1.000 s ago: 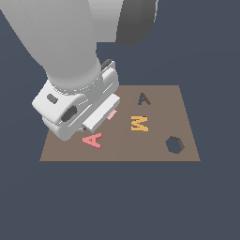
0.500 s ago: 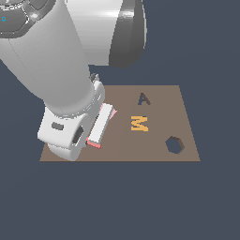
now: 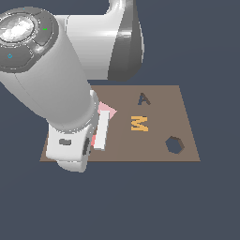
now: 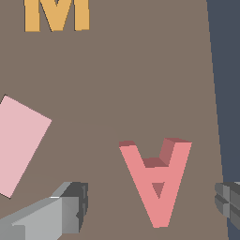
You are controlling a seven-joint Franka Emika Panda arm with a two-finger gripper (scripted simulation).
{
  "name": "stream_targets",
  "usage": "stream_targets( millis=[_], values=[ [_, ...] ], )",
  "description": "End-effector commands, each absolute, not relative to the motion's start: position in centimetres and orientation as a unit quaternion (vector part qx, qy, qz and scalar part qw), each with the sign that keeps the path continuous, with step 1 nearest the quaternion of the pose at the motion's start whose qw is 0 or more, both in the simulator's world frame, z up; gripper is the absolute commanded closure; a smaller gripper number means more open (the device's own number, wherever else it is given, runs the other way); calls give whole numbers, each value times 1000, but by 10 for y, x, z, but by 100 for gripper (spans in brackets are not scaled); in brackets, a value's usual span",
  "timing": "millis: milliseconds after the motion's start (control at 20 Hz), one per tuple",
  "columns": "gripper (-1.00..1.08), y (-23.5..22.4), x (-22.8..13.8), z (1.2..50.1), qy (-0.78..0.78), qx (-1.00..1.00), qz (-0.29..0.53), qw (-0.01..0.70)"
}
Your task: Insert a designated object into the corresponding slot on a board.
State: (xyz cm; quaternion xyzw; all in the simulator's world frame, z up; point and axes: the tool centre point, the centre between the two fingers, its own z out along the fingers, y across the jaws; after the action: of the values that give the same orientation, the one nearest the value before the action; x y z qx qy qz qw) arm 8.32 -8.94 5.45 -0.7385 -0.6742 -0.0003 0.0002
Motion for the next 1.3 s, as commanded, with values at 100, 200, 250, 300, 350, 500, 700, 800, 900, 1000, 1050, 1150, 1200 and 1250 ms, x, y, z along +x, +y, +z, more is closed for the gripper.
stream_targets(
  millis=[100, 200, 250, 300, 350, 500, 700, 800, 900, 1000, 1050, 1150, 1200, 1250],
  values=[
    [-92, -89, 88, 51, -694, -720, 0, 0],
    [-92, -89, 90, 50, -698, -716, 0, 0],
    [-92, -88, 90, 49, -700, -714, 0, 0],
    [-92, -88, 90, 49, -701, -713, 0, 0],
    [-92, -88, 90, 49, -701, -713, 0, 0],
    [-92, -88, 90, 50, -699, -715, 0, 0],
    [-92, -88, 90, 50, -698, -716, 0, 0],
    [-92, -88, 90, 48, -698, -716, 0, 0],
    [-92, -88, 89, 42, -698, -716, 0, 0],
    [-92, -88, 89, 34, -697, -717, 0, 0],
    [-92, -88, 89, 32, -697, -717, 0, 0],
    [-92, -88, 89, 30, -697, -717, 0, 0],
    [108, -88, 89, 30, -697, -717, 0, 0],
    [108, -88, 89, 30, -697, -717, 0, 0]
  ],
)
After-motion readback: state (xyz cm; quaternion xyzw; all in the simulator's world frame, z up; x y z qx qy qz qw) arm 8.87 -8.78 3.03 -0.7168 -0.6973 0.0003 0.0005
